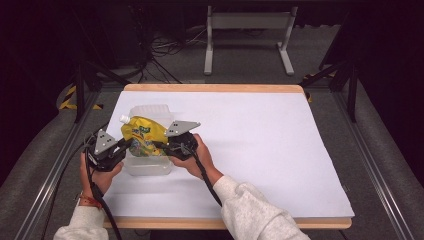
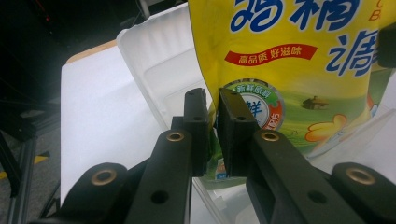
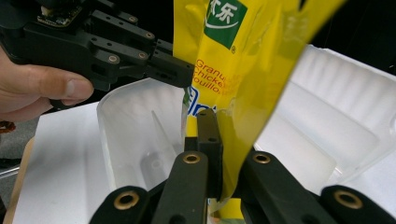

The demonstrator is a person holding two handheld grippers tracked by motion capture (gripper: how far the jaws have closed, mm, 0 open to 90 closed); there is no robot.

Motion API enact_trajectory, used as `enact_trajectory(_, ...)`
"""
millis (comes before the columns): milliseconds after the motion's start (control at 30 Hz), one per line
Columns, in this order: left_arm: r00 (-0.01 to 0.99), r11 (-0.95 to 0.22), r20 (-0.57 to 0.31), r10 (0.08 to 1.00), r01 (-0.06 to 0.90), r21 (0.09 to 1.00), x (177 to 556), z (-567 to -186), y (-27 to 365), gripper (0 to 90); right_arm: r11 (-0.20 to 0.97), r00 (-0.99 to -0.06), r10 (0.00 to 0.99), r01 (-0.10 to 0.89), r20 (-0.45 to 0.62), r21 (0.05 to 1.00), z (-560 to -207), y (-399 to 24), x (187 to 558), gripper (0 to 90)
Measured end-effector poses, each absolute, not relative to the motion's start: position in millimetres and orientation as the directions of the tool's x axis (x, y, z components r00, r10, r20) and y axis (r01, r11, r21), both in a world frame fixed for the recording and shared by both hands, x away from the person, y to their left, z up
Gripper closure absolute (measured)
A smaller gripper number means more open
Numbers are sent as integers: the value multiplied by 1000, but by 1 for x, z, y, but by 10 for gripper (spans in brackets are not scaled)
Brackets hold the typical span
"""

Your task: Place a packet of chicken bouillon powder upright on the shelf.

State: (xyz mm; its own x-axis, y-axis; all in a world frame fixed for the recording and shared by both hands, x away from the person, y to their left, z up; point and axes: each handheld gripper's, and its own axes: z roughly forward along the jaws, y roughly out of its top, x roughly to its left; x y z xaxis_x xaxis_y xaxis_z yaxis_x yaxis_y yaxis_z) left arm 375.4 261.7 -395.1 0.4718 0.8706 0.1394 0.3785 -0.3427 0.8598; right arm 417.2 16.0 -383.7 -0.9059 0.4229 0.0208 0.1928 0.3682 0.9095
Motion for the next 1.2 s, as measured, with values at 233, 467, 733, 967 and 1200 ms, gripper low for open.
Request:
enact_trajectory(233, 470, -348, 146, 871, 377, 859, 375, -396, 261, 821, 364, -906, 423, 194, 24, 911, -385, 16, 417, 898)
enact_trajectory(467, 457, -346, 150, 877, 381, 858, 373, -395, 262, 806, 357, -901, 433, 190, 18, 915, -381, 13, 417, 889)
enact_trajectory(733, 455, -358, 166, 875, 376, 854, 371, -394, 259, 805, 363, -898, 440, 186, 8, 913, -378, 11, 415, 858)
enact_trajectory(967, 462, -364, 176, 869, 357, 860, 364, -392, 257, 806, 345, -890, 456, 193, 15, 918, -372, 1, 414, 842)
enact_trajectory(1200, 457, -351, 171, 873, 346, 870, 359, -388, 259, 822, 350, -883, 469, 177, -8, 920, -363, -4, 411, 775)
